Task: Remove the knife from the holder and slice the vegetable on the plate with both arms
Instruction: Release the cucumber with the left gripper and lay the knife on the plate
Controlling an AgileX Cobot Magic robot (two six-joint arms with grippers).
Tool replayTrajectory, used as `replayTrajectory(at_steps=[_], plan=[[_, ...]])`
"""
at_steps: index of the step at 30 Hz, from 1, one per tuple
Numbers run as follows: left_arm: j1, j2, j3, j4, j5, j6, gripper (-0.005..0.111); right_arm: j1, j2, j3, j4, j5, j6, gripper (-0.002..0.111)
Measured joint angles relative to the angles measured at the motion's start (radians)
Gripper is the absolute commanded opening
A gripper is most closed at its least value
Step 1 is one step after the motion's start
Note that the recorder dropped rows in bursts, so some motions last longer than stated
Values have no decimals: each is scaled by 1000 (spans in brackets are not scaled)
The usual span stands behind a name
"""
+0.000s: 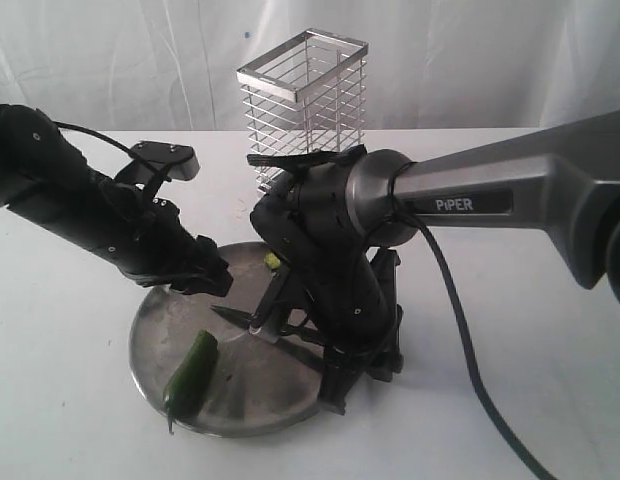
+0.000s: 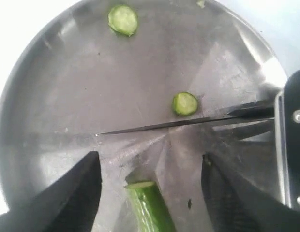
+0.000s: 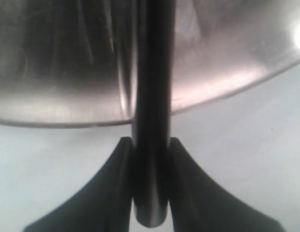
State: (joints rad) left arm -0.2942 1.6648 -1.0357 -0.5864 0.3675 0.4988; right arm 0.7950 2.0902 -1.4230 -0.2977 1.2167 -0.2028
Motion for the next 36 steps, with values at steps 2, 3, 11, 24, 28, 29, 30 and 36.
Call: replayTrajectory(at_steps=[2,3,11,24,28,29,30,36], plan=[[0,-7,0,2,10,0,63,0,0,0,10,0,0,0],[0,-8,0,4,16,0,63,0,0,0,15,0,0,0],[0,-65,0,55,45,-24,63,0,-74,0,97,0,39,0],[0,-266,136,83,64,-110,63,-119,-85,0,500,-233,8,0],[0,-350,196,83,43,-150,63,-157,-49,0,682,-273,-71,0],[0,-372,207,83,39,-156,63,-160,-37,0,704,-287,-82,1],[0,-394,217,80,36,-161,63,-161,-27,0,716,-297,-88,2],[0,-500,251,64,41,-177,63,-161,23,0,748,-332,-100,27]])
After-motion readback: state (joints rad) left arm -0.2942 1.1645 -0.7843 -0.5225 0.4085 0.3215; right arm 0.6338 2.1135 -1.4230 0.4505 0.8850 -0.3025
